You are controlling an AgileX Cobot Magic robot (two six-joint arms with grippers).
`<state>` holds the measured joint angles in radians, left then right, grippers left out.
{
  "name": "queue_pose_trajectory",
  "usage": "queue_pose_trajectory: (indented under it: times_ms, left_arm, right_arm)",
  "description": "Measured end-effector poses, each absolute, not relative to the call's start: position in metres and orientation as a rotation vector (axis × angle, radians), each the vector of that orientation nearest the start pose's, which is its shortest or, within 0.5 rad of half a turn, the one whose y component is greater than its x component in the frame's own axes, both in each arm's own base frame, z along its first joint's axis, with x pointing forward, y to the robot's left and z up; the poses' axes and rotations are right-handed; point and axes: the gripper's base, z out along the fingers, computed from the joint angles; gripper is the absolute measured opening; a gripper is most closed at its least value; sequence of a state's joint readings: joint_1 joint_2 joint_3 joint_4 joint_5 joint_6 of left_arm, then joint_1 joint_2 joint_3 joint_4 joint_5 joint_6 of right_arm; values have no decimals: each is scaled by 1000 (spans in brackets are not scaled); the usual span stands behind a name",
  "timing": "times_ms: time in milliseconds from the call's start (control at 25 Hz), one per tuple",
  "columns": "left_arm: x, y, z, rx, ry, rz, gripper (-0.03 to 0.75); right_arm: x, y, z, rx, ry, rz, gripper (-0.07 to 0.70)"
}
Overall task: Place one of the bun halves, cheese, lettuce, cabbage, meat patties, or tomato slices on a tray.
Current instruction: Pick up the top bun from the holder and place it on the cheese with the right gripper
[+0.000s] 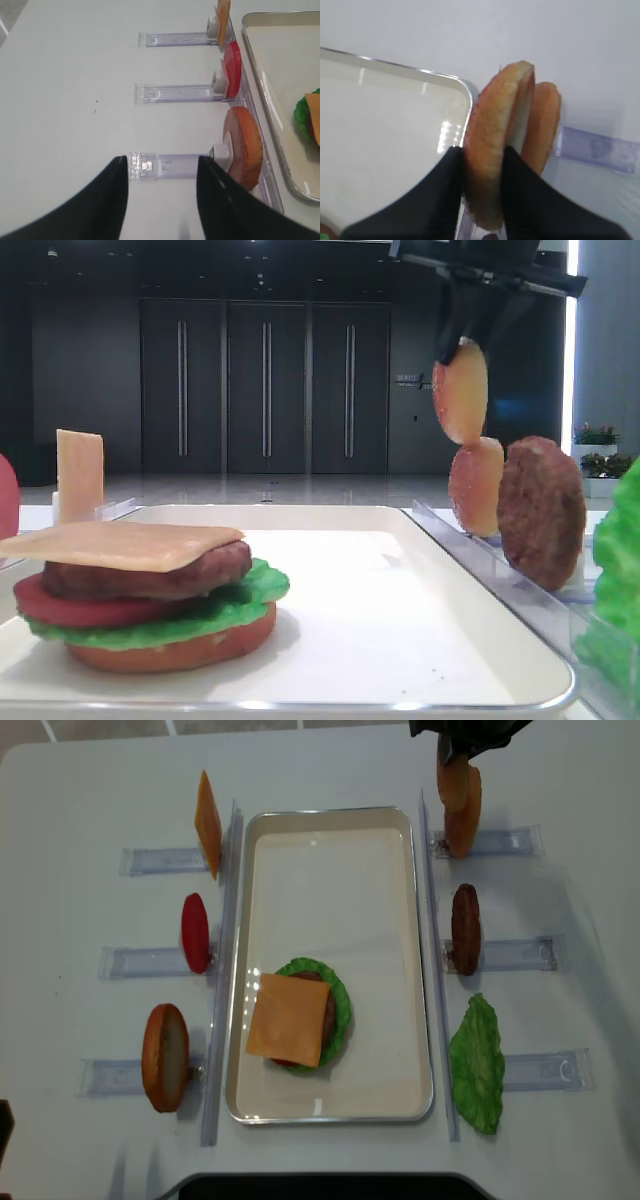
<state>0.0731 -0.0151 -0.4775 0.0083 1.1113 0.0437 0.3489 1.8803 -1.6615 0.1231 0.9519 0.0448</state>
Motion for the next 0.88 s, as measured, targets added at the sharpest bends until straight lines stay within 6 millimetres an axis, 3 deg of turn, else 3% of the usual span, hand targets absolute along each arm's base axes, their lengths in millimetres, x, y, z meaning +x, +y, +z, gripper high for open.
queue_pose_trajectory:
  times_ms: [280, 600, 760, 880]
  left_arm:
    - [-7, 0, 267, -31, 2103, 80, 345]
    - [-7, 0, 267, -31, 2103, 80, 345]
    - [-7, 0, 267, -31, 2103, 80, 345]
    - [-7, 0, 267, -31, 2103, 80, 345]
  right_arm:
    - [369, 145, 322, -320, 2631, 305, 171]
    - [348, 141, 331, -281, 2767, 334, 171]
    - [327, 146, 351, -288, 2751, 317, 170]
    - [299, 155, 374, -310, 2696, 357, 170]
